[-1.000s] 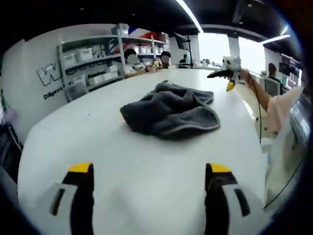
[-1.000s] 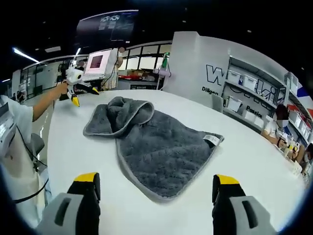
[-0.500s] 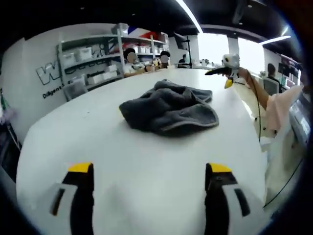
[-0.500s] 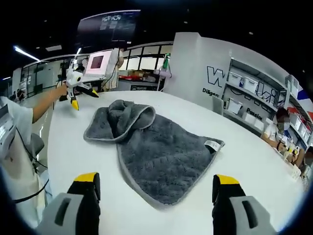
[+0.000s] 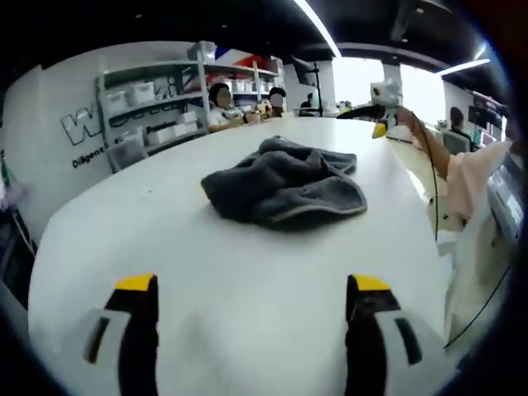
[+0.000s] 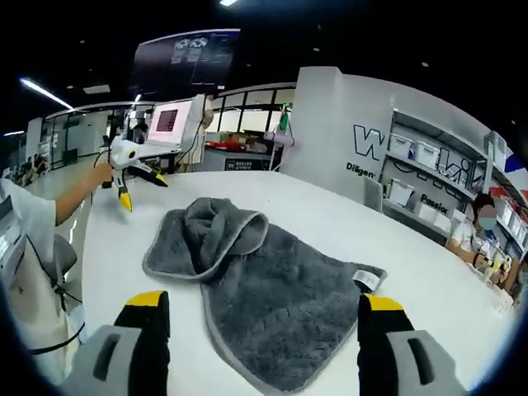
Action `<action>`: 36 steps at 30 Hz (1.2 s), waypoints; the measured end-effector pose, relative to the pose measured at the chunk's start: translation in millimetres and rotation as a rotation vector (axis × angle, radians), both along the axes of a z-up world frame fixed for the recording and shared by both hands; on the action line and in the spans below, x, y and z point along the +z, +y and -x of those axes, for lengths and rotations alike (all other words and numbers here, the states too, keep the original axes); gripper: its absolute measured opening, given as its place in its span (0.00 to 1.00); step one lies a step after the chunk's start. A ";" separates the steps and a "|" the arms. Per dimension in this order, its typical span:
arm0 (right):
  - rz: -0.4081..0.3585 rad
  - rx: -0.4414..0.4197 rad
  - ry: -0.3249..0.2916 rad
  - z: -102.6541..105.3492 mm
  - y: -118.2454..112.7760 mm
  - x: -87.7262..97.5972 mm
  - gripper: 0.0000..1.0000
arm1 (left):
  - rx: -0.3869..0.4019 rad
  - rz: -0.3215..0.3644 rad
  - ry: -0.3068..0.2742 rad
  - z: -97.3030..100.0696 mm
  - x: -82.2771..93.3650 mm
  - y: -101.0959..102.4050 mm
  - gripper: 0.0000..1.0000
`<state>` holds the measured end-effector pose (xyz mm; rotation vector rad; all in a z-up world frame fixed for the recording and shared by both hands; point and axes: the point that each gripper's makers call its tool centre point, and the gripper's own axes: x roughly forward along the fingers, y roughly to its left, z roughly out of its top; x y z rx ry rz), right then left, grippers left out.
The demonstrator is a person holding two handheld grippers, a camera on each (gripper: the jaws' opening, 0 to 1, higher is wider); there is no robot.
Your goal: Fold the towel on the table until its edges align and the towel forms a compact rectangular stack.
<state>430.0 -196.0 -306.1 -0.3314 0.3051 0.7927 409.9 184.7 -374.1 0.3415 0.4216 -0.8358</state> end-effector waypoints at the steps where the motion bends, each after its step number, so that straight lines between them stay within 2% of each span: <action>1: -0.019 0.014 0.000 -6.7 11.3 6.0 0.98 | -0.001 0.001 0.000 0.4 0.3 -0.1 0.99; 5: -0.079 0.036 0.019 -21.3 38.8 15.6 0.94 | 0.001 -0.001 0.001 2.8 -0.2 0.7 0.99; 6: -0.100 0.047 0.027 -29.3 52.6 19.3 0.93 | 0.003 -0.003 0.002 3.4 -0.3 1.6 0.99; 9: -0.113 0.063 0.037 -39.9 75.7 22.4 0.90 | 0.008 -0.008 0.002 5.7 0.3 3.4 0.99; 14: -0.054 0.103 0.066 -54.4 121.3 14.8 0.88 | 0.007 -0.015 -0.003 9.6 3.3 4.1 0.99; 16: -0.026 0.114 0.066 -59.5 134.4 11.8 0.88 | 0.010 -0.008 -0.004 10.4 4.9 3.6 0.99; 20: -0.025 0.119 0.070 -68.0 155.4 9.6 0.85 | 0.009 -0.006 -0.005 11.6 5.1 2.6 0.99; 22: -0.020 0.112 0.076 -72.3 160.7 6.9 0.80 | 0.008 -0.007 -0.004 12.3 4.1 1.7 0.99; 24: 0.046 0.106 0.075 -77.2 161.2 -2.9 0.68 | 0.004 -0.013 0.000 13.2 2.6 0.6 0.99; 31: 0.087 0.046 0.147 -89.9 157.9 -30.2 0.72 | 0.000 -0.016 -0.001 14.2 2.7 -1.1 0.99; 36: 0.119 0.038 0.176 -93.5 151.5 -49.0 0.55 | 0.003 -0.018 -0.001 14.5 2.8 0.5 0.99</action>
